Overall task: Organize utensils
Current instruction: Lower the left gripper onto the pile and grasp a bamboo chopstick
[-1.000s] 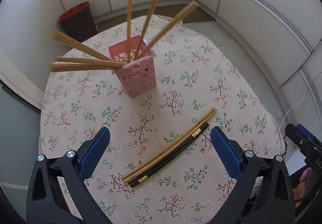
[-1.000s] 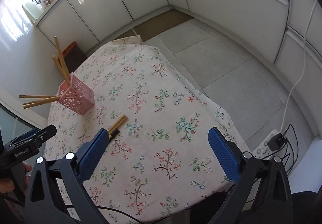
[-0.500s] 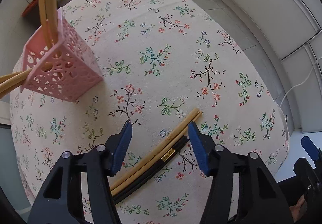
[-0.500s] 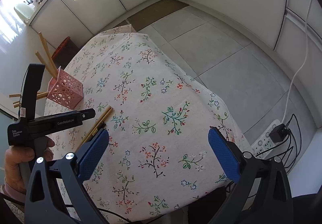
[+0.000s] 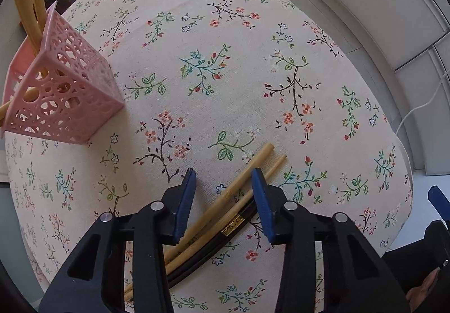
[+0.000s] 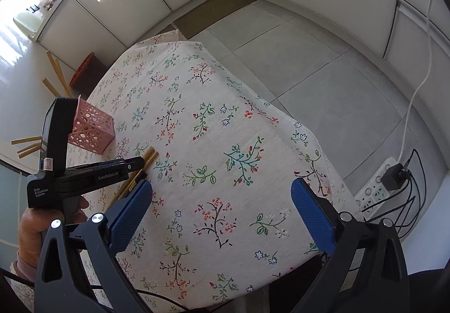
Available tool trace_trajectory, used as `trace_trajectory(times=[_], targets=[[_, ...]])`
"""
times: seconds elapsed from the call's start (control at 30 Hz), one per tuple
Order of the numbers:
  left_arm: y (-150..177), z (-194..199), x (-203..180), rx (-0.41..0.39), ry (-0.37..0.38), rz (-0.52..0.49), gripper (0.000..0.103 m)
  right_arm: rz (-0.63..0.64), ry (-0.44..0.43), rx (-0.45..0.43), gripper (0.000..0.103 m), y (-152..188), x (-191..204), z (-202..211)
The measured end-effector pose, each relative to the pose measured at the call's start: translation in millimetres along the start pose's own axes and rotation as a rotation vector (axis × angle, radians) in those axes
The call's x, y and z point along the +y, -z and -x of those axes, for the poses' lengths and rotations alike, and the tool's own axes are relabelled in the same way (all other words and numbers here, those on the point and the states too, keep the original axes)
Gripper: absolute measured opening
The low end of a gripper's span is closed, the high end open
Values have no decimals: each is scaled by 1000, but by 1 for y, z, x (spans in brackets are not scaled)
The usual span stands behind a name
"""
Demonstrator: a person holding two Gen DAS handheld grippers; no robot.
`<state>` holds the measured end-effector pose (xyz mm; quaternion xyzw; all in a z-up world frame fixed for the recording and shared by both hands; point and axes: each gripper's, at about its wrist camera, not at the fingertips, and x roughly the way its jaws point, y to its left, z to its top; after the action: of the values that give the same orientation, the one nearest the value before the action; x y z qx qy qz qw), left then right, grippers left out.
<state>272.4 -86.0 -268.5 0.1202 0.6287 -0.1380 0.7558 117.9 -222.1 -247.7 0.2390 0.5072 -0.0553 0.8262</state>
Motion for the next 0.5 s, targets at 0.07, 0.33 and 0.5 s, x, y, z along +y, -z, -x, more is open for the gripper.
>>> trace_trajectory(times=[0.07, 0.33, 0.5], targets=[[0, -4, -1, -5, -15, -12, 20, -8, -5, 14, 96, 0, 2, -2], [20, 12, 19, -117, -55, -44, 9, -18, -32, 71, 96, -5, 32, -28], [49, 61, 35, -256, -113, -60, 7, -23, -26, 110, 96, -14, 67, -51]])
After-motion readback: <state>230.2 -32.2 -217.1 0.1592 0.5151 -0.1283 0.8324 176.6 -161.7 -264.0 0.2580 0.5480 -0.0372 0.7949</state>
